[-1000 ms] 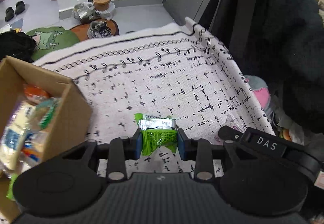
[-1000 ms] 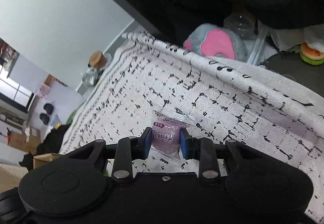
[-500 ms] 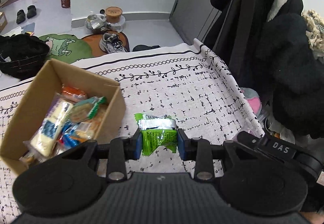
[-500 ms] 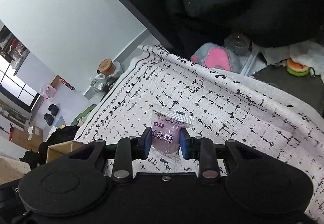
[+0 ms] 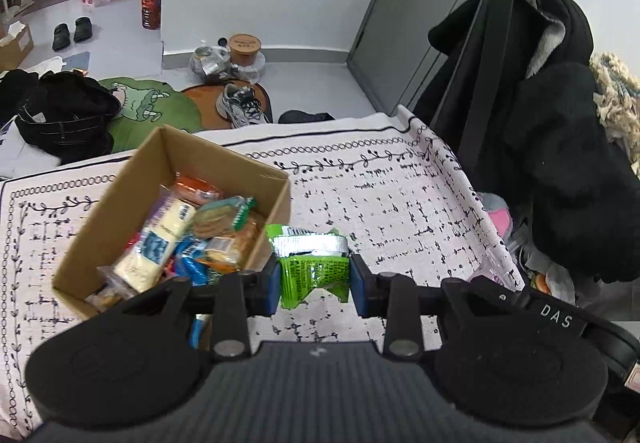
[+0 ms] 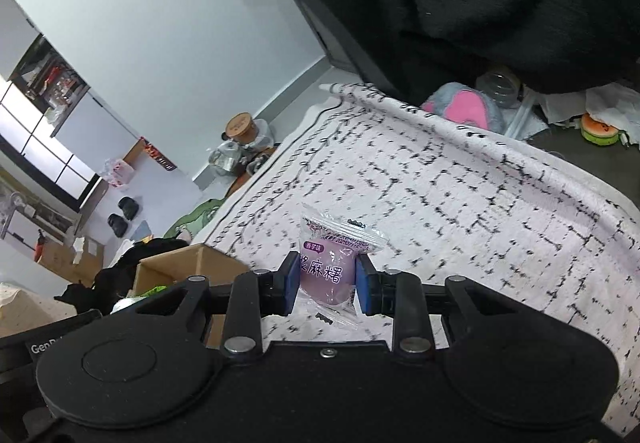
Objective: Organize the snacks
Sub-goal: 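Carry both packets over the box and open both tools to drop them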
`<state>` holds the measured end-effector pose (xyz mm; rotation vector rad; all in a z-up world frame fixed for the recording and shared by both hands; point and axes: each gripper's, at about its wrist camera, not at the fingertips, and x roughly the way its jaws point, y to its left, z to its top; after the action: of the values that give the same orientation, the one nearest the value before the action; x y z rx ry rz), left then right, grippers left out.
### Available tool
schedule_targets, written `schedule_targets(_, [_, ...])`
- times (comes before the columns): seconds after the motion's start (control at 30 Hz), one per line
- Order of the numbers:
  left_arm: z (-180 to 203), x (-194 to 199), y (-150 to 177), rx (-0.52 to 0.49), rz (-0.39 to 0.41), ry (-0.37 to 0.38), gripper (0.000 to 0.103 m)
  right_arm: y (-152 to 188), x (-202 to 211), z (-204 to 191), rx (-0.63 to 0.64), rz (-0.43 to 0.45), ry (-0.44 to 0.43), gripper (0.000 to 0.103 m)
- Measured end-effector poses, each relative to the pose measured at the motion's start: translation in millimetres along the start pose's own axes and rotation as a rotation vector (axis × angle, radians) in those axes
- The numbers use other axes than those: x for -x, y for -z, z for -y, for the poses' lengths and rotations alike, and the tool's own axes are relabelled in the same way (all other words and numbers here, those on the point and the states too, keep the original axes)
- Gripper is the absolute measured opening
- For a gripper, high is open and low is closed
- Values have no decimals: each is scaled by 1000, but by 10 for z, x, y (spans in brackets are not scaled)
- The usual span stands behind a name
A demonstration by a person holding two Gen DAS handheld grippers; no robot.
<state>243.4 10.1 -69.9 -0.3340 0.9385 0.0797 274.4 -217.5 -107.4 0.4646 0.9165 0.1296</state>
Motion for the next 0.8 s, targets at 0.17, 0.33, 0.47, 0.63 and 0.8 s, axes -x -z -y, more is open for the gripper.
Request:
schedule_targets(0.17, [-169,124,-7,25,16,-10,33,38,47,-180,19,2,-23,29])
schedule_targets(0.33, [-361,234,-16,52,29,-26,33,86,60,-352,41,0,-41,29])
schedule_targets(0.47, [-526,320,-31,78,39,-38,33,125,51,-487,53,-8,-53,29])
schedule_targets(0.63, [-730,384,-50,107,43,-52,34,181,44,-655,77,-16,-76,29])
schedule_targets(0.8, [-915,420,-57,131,45,-64,34,232,0,-790,93,-30,-83,29])
